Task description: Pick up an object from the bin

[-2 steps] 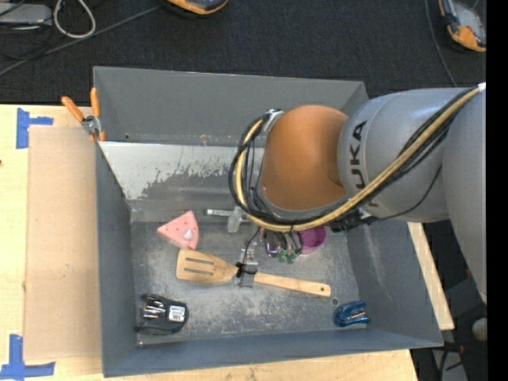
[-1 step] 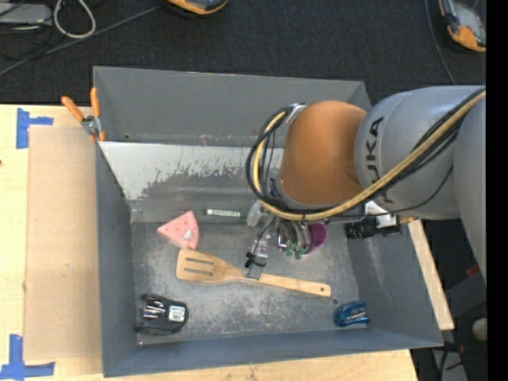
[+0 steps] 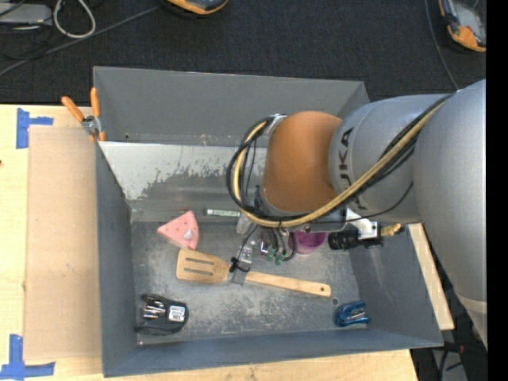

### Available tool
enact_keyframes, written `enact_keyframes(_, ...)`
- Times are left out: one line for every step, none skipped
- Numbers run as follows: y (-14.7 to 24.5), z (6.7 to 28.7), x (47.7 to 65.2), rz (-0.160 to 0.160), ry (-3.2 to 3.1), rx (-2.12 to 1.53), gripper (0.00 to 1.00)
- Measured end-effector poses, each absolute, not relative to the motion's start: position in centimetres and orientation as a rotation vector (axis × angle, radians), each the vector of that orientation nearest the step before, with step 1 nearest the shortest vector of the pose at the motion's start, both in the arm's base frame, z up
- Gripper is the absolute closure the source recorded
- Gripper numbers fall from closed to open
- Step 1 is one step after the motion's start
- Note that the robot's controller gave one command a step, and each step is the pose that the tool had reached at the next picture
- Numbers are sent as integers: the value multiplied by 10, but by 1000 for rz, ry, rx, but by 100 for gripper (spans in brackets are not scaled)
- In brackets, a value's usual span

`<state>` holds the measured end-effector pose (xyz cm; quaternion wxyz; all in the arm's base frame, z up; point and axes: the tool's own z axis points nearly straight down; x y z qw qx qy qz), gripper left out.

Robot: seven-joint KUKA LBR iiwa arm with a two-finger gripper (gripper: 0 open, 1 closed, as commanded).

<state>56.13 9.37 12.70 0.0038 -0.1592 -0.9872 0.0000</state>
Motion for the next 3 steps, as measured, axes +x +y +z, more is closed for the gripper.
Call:
enact_keyframes(101, 67, 540, -5, -3084, -616, 0)
enact_keyframes(94, 70, 549, -7, -3033, -830, 100)
enact_keyframes(94, 70, 549, -7, -3032, -831, 100)
